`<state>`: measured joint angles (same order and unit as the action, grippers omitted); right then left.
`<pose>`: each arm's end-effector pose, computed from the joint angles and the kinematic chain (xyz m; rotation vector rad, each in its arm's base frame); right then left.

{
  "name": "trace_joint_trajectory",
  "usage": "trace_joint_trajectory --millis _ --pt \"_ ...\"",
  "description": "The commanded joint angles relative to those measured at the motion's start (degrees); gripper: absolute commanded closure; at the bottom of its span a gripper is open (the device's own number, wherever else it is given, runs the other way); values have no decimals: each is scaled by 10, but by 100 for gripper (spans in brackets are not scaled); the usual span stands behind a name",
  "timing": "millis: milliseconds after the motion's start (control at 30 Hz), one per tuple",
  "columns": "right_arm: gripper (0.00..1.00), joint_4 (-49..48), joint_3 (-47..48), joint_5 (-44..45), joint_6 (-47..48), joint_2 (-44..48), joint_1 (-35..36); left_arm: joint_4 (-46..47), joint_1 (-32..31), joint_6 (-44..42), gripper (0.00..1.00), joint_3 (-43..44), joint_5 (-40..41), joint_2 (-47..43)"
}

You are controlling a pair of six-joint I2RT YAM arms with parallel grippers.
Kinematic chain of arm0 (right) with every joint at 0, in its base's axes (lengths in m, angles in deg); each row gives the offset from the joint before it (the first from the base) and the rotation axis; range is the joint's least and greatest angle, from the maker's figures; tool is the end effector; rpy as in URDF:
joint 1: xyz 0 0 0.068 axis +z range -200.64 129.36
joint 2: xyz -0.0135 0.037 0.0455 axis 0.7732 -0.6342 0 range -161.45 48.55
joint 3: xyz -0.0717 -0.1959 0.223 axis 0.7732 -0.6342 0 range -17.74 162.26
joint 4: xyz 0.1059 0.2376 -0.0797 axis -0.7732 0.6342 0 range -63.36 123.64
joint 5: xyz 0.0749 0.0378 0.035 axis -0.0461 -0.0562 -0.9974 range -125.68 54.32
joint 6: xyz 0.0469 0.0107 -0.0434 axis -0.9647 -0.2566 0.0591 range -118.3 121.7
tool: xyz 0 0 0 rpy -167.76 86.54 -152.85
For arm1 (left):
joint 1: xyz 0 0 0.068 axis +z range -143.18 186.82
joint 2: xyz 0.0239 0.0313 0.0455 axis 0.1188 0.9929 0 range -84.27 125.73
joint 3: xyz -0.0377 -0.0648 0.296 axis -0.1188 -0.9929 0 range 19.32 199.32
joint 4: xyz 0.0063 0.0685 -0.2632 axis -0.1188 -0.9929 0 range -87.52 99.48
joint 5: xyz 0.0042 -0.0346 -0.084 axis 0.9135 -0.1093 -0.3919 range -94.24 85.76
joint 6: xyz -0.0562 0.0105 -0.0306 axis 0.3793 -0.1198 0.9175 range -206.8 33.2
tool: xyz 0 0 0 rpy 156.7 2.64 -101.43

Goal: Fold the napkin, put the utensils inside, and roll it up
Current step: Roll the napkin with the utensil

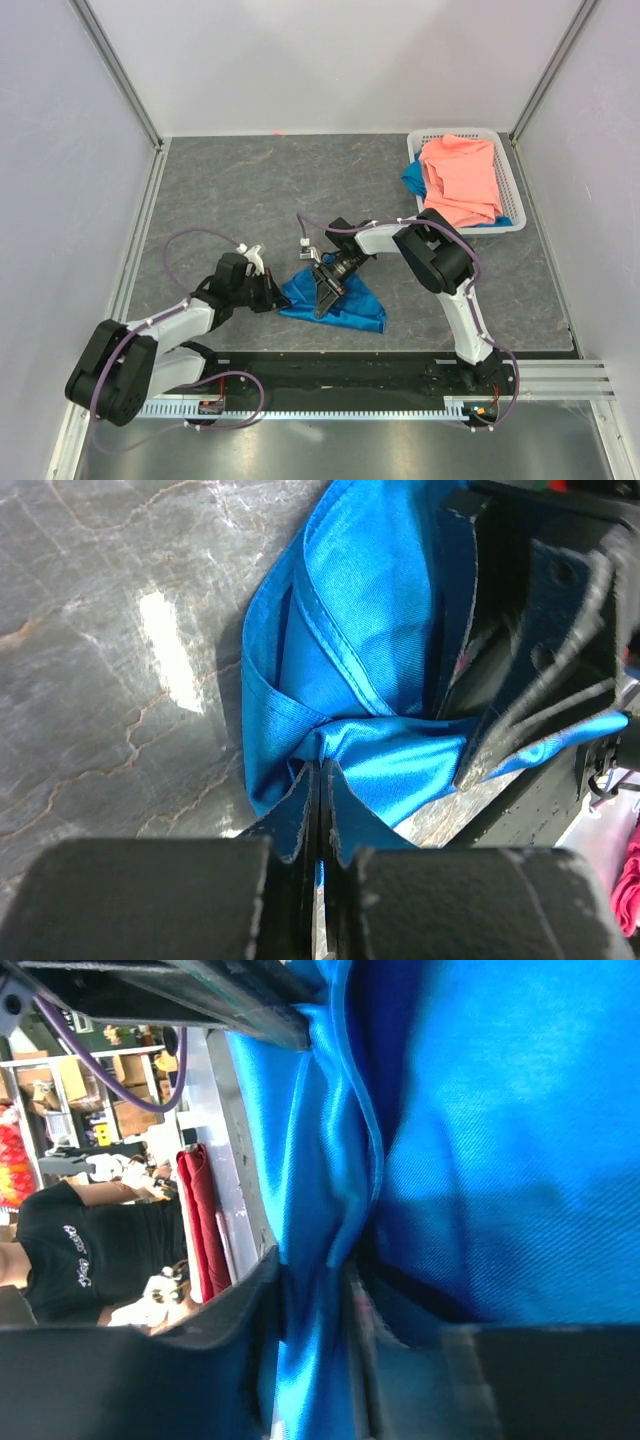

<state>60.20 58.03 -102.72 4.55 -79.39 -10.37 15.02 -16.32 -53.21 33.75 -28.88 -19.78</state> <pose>0.2862 0.3034 0.0891 0.9358 -2.2073 -1.5324 0.1646 -0.0933 0.1398 0.0002 2.4779 -0.9656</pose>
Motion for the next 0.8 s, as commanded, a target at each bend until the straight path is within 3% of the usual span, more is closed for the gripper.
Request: trace_joint_trajectory --millis 0,233,400,600,767 --pt "58 -9 -3 156 21 41 1 -23 -1 -10 98 38 -8 39" --pt "45 -38 -18 244 8 141 6 -52 -1 -3 98 75 -19 104" --pt "34 -122 -90 358 -4 258 35 -97 -1 2 98 96 -12 107" --pt "25 -220 -197 588 1 378 137 -127 0 3 98 120 -15 115" --pt "23 -249 -236 696 4 388 226 -138 0 0 98 129 -21 121"
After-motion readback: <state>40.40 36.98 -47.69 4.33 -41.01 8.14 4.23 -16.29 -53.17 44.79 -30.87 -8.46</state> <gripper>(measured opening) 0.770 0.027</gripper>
